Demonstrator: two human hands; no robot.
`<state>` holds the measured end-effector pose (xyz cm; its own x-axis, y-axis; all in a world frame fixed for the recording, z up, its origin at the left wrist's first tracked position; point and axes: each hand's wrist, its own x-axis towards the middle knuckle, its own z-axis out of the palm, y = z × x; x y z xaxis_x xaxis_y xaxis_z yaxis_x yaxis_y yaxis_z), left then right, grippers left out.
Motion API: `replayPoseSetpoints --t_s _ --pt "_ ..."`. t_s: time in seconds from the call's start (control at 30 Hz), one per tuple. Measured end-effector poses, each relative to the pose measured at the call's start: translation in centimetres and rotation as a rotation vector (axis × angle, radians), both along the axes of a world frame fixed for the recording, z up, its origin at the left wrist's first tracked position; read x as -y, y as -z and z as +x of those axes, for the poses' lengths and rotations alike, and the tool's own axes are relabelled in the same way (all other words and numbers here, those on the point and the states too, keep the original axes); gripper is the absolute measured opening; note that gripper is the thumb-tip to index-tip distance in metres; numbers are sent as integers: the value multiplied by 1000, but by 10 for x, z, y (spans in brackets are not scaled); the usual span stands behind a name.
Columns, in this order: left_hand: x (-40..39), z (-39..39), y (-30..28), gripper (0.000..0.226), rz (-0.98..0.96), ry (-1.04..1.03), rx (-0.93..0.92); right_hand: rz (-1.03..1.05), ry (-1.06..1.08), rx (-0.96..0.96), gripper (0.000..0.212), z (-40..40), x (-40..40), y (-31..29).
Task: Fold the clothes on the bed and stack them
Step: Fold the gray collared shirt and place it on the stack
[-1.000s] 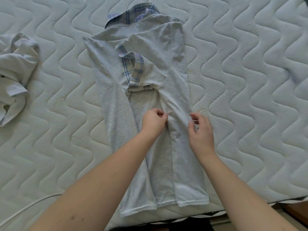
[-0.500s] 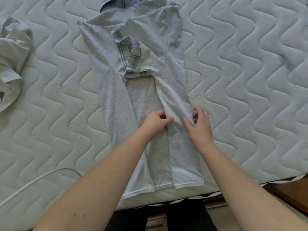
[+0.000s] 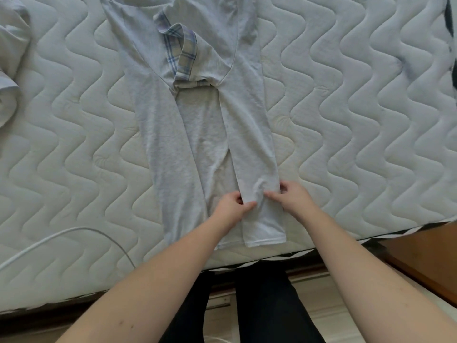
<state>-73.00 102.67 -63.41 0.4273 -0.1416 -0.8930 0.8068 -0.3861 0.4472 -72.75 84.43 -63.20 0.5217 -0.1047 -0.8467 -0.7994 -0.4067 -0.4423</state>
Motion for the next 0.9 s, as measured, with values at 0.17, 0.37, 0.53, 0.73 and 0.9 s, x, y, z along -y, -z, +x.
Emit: replayPoseSetpoints --t_s 0.17,0.37,0.53,0.73,0.9 --pt "11 -37 1 31 46 -7 -68 3 -79 -35 19 -41 13 0" --pt "26 -69 5 43 75 -8 -140 -132 -73 -30 25 -73 18 -8" --pt "13 -84 -1 36 148 195 -106 -186 -248 -102 26 -88 11 -12" --pt "-44 -68 -17 35 246 292 138 -482 -288 24 37 -89 9 -25" --pt "-113 -34 -22 28 363 94 564 -343 -255 227 27 -48 -41 -32"
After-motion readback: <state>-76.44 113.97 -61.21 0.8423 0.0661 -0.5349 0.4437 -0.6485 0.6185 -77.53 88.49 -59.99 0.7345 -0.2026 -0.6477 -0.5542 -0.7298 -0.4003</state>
